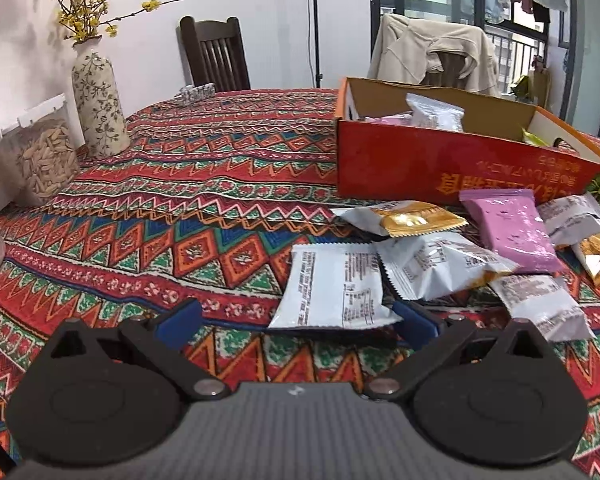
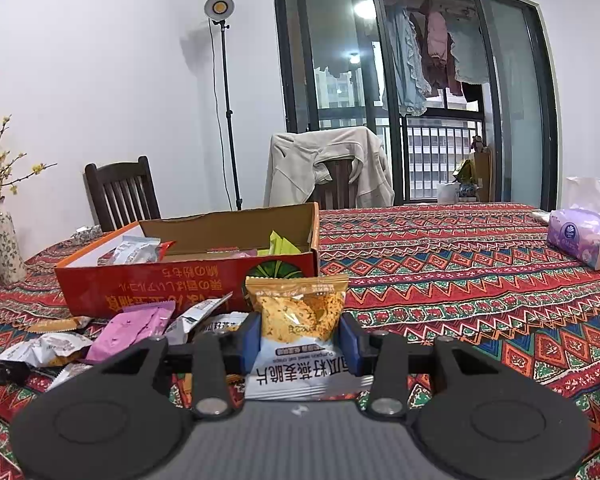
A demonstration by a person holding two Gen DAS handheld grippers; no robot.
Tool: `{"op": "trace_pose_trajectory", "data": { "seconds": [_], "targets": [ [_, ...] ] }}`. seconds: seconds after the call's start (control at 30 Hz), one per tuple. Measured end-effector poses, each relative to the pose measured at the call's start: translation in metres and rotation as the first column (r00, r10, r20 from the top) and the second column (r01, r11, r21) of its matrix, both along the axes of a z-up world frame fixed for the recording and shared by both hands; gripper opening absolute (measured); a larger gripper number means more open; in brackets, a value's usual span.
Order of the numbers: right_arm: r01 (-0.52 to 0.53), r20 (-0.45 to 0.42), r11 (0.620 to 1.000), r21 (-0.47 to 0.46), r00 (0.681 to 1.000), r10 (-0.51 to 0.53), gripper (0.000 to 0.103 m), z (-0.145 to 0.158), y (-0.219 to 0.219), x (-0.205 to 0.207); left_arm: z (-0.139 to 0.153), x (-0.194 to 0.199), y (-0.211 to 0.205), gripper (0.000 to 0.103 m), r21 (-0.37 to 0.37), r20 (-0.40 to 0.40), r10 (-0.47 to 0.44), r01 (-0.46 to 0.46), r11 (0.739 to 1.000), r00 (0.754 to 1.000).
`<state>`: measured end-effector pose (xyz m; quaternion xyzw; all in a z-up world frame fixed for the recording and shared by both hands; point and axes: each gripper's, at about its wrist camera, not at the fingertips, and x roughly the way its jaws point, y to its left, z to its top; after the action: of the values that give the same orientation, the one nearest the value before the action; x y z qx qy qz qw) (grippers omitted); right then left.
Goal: Organize snacks
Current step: 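Lift the yellow cracker packet with the right gripper while the left tool approaches a white packet, then hold the yellow packet in the right gripper while the left gripper grasps a white packet, then carry the yellow and white packets into the box while both grippers open to release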
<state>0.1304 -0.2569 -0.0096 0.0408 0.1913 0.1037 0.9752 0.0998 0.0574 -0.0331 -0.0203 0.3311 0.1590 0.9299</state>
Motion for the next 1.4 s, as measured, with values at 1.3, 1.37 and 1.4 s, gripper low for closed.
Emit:
{"op": "trace_pose_trajectory", "data": {
  "seconds": [1.3, 1.37, 1.4],
  "targets": [
    [0.003, 0.013, 1.000, 0.009, 1.000, -0.003, 0.041, -0.001, -0.001, -0.002, 0.017, -0.017, 0.020, 0.047, -0.065, 0.128, -0.023, 0.032, 0.997, 0.991],
    [0.006, 0.019, 1.000, 0.005, 1.000, -0.006, 0.041, -0.001, -0.001, -0.003, 0.023, -0.020, 0.020, 0.047, -0.065, 0.150, -0.022, 0.032, 0.997, 0.988],
    [0.007, 0.023, 1.000, 0.005, 1.000, -0.007, 0.041, -0.001, 0.000, -0.004, 0.026, -0.020, 0.019, 0.047, -0.065, 0.160, -0.024, 0.035, 0.997, 0.987]
  ]
}}
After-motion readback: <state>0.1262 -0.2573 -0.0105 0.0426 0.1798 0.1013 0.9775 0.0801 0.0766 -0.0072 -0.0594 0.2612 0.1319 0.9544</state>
